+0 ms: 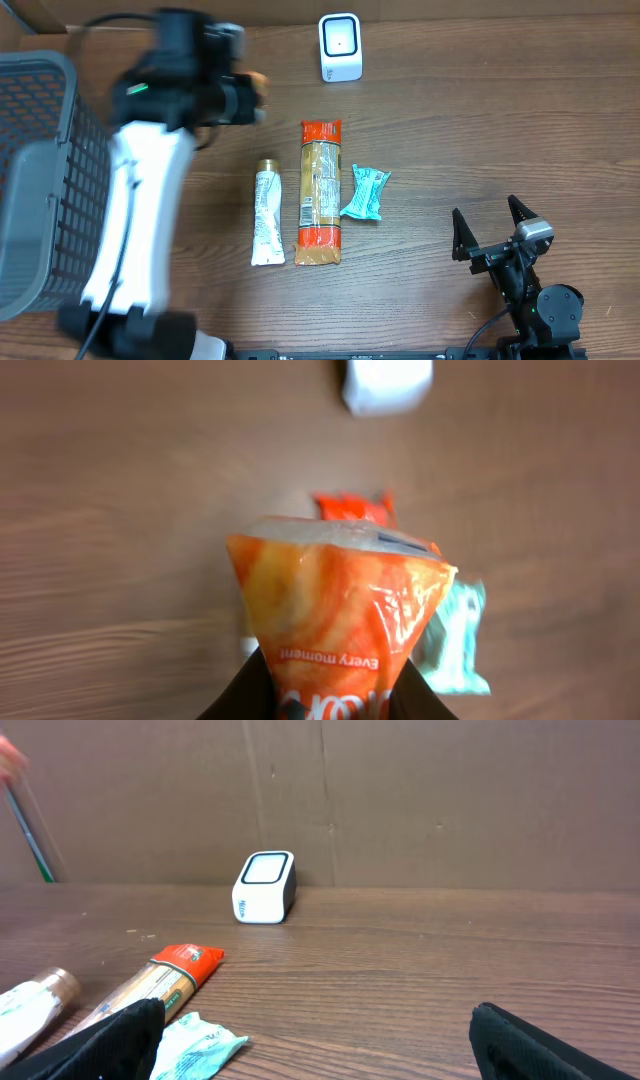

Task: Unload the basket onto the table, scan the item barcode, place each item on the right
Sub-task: 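Carry the orange packet out and set it right of the green pack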

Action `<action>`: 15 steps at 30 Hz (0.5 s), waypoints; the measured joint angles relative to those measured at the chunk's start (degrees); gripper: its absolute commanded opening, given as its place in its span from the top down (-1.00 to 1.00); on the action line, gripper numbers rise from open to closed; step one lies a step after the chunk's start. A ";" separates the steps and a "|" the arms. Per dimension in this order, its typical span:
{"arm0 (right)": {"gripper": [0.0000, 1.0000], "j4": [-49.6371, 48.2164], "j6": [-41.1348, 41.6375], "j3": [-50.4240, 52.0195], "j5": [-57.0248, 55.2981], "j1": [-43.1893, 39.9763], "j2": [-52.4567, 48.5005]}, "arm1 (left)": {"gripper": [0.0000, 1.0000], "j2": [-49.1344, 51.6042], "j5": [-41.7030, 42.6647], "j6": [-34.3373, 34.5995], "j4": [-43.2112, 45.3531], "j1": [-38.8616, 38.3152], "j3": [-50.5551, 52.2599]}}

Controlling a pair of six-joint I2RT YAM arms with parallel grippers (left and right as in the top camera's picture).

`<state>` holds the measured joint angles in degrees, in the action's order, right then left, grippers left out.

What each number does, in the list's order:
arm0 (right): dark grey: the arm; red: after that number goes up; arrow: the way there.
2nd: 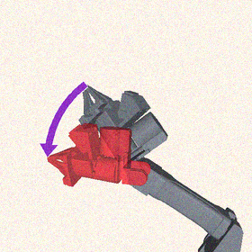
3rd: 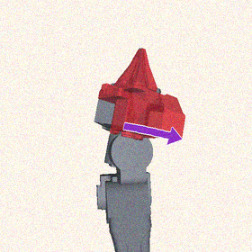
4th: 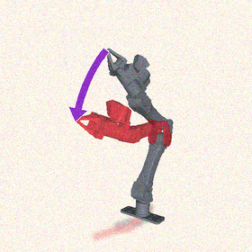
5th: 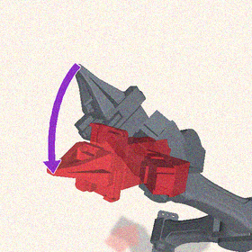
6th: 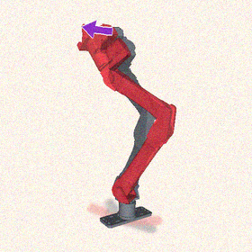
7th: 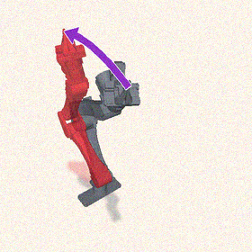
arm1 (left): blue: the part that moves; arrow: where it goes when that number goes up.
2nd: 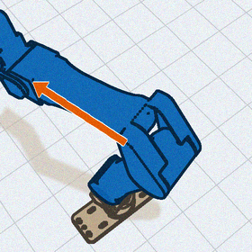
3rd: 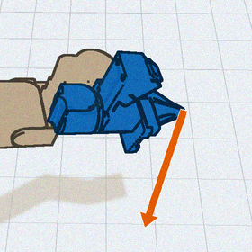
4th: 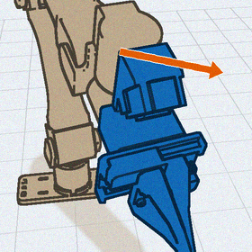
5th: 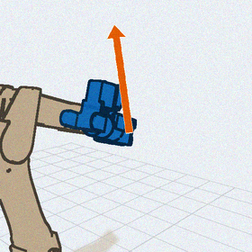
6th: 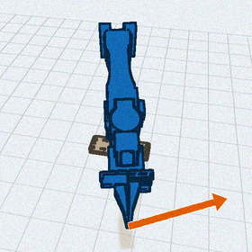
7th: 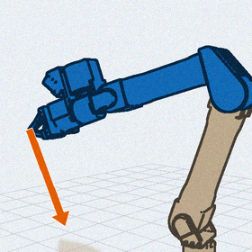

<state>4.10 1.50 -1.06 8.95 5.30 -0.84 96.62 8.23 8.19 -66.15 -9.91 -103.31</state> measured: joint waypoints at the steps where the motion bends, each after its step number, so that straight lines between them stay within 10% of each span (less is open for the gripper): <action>1: -1.00 -0.02 0.00 0.00 0.02 0.00 0.00 | 0.58 1.75 -0.15 0.50 -0.07 -1.64 0.00; 15: -1.00 0.00 0.00 0.00 0.02 0.00 0.00 | 0.52 25.70 1.22 9.99 7.87 -20.37 0.09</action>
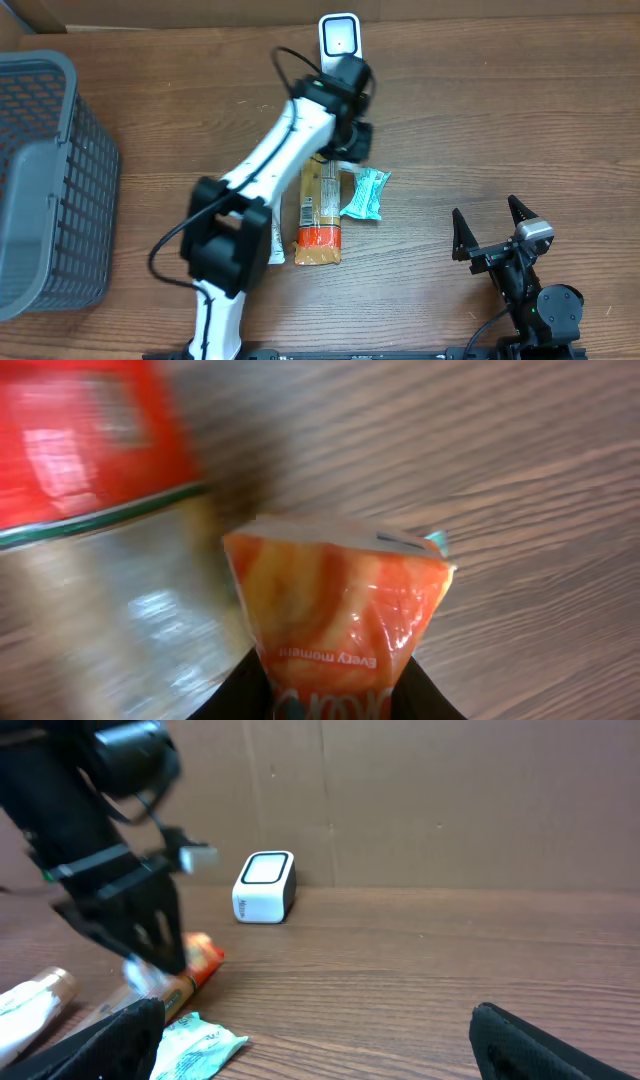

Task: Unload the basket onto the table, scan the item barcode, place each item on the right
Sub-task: 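Carry the orange packet out and set it right of the green pack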

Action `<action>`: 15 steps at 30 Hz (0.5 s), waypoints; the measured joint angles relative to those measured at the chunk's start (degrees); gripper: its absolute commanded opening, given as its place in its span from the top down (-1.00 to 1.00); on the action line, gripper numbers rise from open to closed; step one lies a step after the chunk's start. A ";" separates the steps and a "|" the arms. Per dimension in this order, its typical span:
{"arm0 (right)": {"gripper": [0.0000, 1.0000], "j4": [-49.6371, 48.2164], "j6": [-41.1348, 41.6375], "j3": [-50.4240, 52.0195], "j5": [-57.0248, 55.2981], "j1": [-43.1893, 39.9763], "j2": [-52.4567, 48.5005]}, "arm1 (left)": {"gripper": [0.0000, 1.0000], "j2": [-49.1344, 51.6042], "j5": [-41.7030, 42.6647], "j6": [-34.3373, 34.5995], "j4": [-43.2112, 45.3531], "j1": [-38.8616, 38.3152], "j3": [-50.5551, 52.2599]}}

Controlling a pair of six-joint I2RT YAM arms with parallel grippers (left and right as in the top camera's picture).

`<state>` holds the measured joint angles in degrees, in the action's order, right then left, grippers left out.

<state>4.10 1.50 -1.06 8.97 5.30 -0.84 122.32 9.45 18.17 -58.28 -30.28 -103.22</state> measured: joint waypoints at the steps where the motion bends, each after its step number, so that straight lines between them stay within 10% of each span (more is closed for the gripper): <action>1: -1.00 0.00 -0.02 0.00 0.00 0.00 0.00 | 0.51 0.72 0.33 0.37 0.81 -0.83 0.00; 7: -1.00 -0.02 0.00 0.00 0.00 0.00 0.00 | 0.49 2.51 1.51 3.72 6.32 -5.99 0.02; 15: -1.00 0.00 0.00 -0.02 0.00 0.00 0.00 | -0.04 3.96 1.97 7.87 9.29 -10.67 0.00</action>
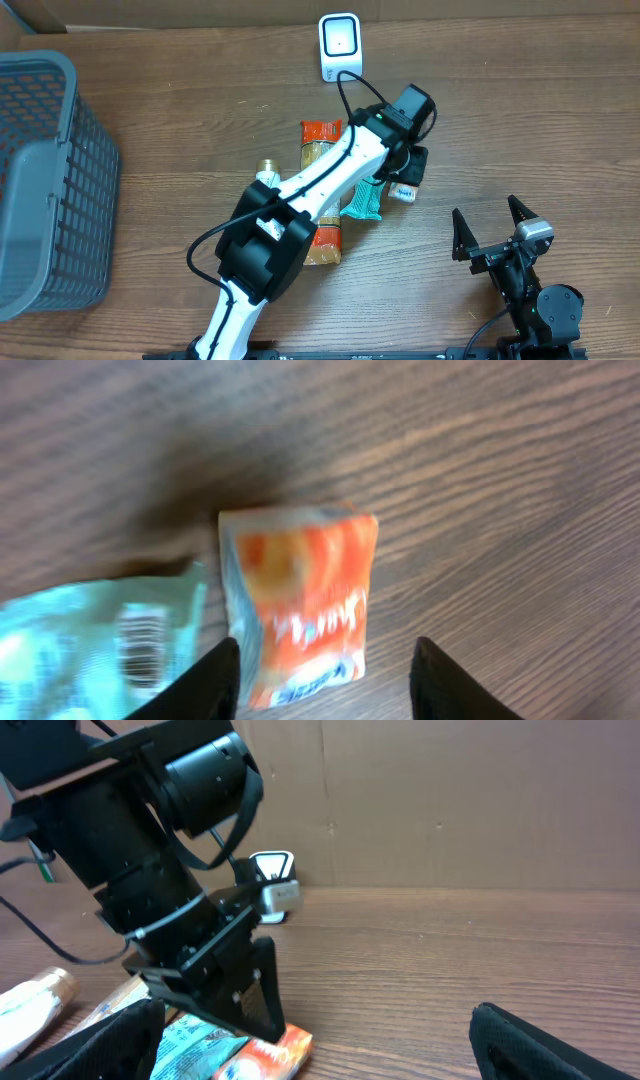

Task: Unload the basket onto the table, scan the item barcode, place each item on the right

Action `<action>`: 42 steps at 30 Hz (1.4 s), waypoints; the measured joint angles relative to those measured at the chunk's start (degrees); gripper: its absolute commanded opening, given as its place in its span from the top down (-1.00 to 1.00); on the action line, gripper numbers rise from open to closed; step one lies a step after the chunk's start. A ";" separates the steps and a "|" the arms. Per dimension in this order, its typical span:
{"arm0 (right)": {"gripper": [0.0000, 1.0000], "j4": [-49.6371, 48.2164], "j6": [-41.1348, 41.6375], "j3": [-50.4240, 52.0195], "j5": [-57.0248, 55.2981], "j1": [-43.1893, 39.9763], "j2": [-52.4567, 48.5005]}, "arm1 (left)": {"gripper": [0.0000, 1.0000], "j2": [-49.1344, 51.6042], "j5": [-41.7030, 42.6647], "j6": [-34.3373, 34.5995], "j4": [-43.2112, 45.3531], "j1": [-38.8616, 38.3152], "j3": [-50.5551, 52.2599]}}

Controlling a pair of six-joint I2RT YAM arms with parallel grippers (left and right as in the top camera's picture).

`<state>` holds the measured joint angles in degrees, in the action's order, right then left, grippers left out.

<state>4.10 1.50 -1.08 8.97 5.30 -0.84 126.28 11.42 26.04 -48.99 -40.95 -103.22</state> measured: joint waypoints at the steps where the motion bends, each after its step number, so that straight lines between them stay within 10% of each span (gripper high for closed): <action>1: -1.00 -0.02 0.00 0.02 0.00 0.00 0.00 | -0.15 0.17 0.00 0.24 -0.09 -0.20 0.02; 8: -1.00 0.00 0.00 0.02 -0.02 0.00 0.00 | -0.91 0.39 -1.62 1.31 -0.66 0.39 0.00; 42: -1.00 0.00 0.00 0.02 0.02 0.00 0.00 | -1.00 -21.68 -5.25 -25.53 -35.78 41.86 -16.52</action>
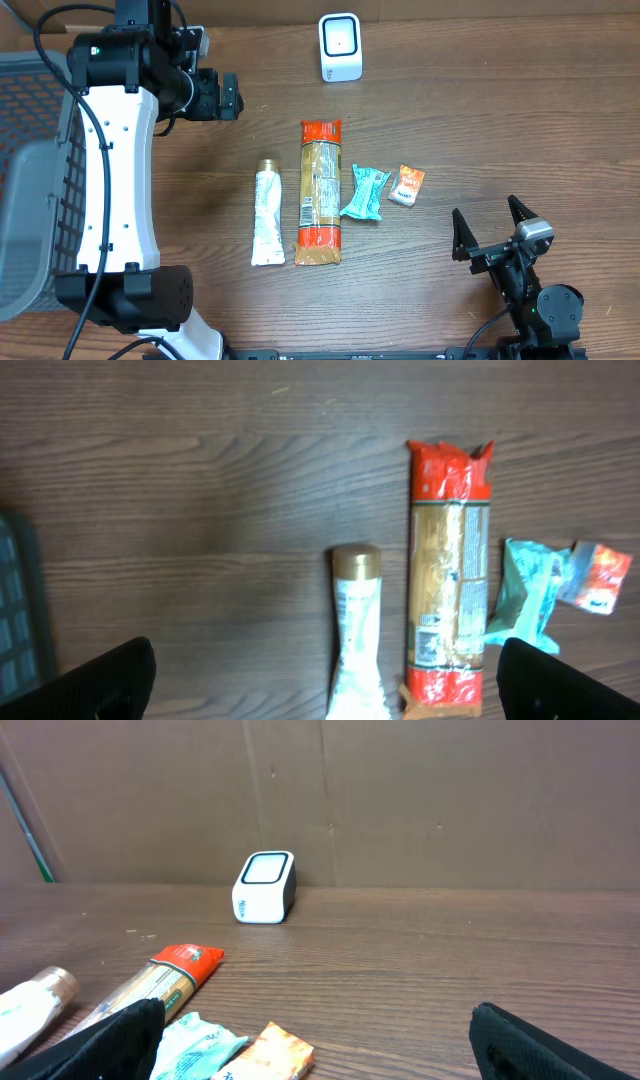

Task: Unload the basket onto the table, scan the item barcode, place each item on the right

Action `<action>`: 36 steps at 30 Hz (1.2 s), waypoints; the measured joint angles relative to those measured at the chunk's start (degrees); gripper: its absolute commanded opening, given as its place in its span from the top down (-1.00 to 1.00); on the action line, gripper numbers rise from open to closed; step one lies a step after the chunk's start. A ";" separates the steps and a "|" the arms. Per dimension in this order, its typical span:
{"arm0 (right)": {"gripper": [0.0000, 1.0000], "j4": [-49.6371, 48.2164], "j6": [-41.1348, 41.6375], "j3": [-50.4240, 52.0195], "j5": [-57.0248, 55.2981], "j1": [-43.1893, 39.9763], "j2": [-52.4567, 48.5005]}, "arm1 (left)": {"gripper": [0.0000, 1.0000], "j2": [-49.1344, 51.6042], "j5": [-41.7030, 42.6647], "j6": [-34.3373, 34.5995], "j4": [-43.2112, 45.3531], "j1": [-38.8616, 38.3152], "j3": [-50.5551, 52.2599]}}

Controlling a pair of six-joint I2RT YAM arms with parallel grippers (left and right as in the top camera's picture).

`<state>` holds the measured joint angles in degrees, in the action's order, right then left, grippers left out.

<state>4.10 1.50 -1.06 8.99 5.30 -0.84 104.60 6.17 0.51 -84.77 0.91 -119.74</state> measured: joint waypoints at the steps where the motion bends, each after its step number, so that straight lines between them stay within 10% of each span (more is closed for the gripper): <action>1: -1.00 0.00 -0.02 0.00 -0.04 0.00 0.00 | -1.00 0.00 -0.50 -0.11 -0.24 0.00 0.02; 36: -1.00 0.02 0.00 0.00 -0.02 0.00 0.00 | -0.99 0.00 -6.71 -2.45 1.60 4.83 0.13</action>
<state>4.12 1.50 -1.06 8.97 5.30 -0.84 104.60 -0.54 -1.93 -83.18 5.74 -119.61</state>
